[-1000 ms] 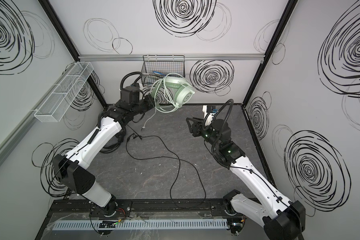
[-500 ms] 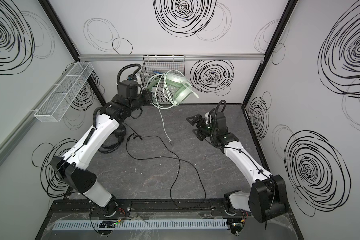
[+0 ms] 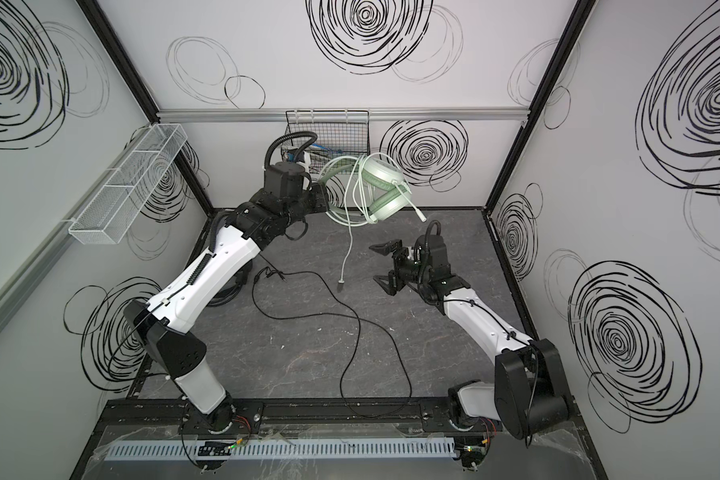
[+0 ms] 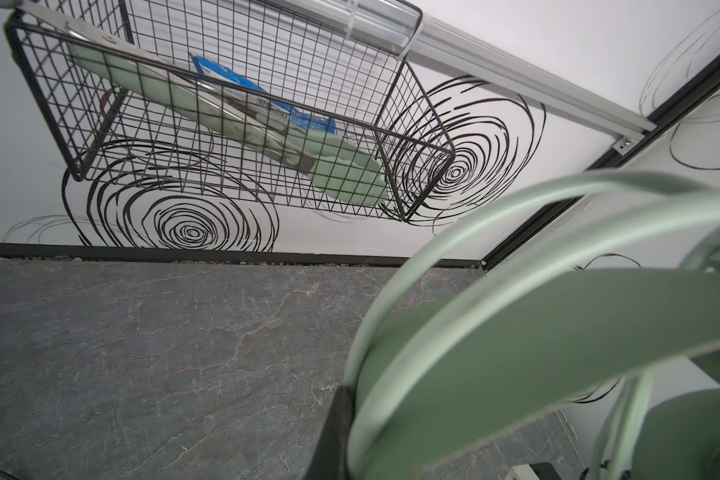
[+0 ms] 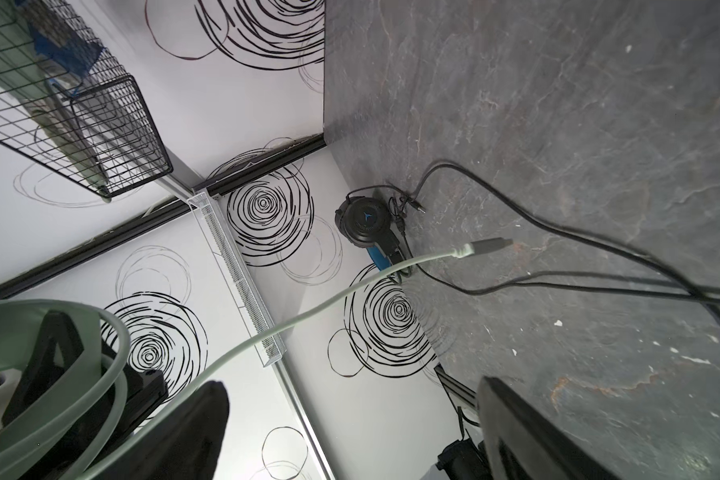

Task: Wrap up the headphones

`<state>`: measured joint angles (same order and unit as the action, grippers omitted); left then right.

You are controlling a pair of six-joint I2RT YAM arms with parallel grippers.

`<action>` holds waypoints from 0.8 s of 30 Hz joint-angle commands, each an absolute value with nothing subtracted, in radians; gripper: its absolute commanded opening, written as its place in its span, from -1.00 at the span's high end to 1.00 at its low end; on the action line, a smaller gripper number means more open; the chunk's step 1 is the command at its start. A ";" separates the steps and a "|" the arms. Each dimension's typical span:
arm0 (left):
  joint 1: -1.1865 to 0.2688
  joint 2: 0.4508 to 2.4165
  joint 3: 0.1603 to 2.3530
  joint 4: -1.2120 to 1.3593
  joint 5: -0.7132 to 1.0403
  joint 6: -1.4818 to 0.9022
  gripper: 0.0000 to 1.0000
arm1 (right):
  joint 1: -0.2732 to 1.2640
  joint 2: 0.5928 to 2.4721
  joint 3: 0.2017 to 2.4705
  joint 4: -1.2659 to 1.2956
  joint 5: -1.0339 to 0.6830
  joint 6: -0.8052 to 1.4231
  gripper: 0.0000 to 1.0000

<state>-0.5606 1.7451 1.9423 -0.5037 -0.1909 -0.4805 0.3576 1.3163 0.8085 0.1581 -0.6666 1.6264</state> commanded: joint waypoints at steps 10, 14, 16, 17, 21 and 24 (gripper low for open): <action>-0.615 1.747 2.014 -0.373 -0.230 -0.480 1.00 | 0.432 1.349 0.703 0.387 -0.645 1.890 -0.95; -0.621 1.740 2.002 -0.369 -0.225 -0.479 1.00 | 0.431 1.362 0.684 0.419 -0.643 1.912 -0.95; -0.627 1.737 1.994 -0.364 -0.222 -0.478 1.00 | 0.431 1.368 0.677 0.435 -0.638 1.922 -0.95; -0.630 1.734 1.991 -0.362 -0.222 -0.476 1.00 | 0.431 1.372 0.676 0.438 -0.637 1.922 -0.95; -0.645 1.729 1.983 -0.347 -0.222 -0.472 1.00 | 0.435 1.391 0.655 0.464 -0.630 1.934 -0.95; -0.653 1.729 1.989 -0.347 -0.225 -0.469 1.00 | 0.443 1.400 0.633 0.488 -0.616 1.943 -0.95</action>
<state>-0.6418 1.7542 1.9572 -0.4988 -0.2253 -0.4500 0.4332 1.3849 0.6544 0.4305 -0.6342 1.9064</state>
